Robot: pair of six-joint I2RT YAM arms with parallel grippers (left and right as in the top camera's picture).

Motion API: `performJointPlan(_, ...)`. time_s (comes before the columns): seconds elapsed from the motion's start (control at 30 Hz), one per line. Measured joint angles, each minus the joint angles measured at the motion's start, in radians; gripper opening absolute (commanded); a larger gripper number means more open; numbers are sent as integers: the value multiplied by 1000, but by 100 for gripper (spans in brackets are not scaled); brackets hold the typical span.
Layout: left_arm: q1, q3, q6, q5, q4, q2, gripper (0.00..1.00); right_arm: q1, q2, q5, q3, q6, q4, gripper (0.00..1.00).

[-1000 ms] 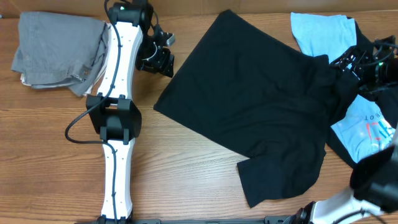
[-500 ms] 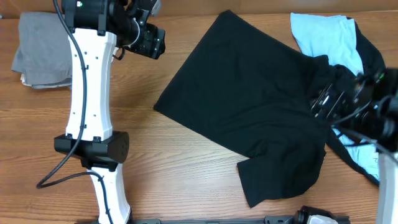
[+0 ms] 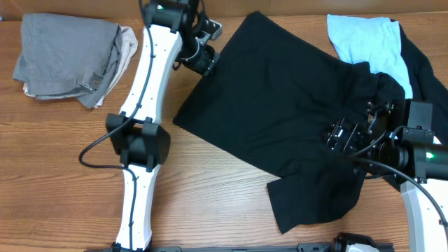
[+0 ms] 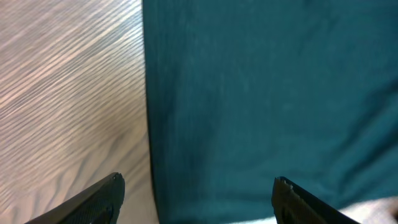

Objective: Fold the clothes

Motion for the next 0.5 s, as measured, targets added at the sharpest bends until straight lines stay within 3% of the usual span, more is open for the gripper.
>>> performJointPlan(0.5, -61, -2, 32, -87, 89, 174, 69, 0, 0, 14, 0, 0, 18, 100)
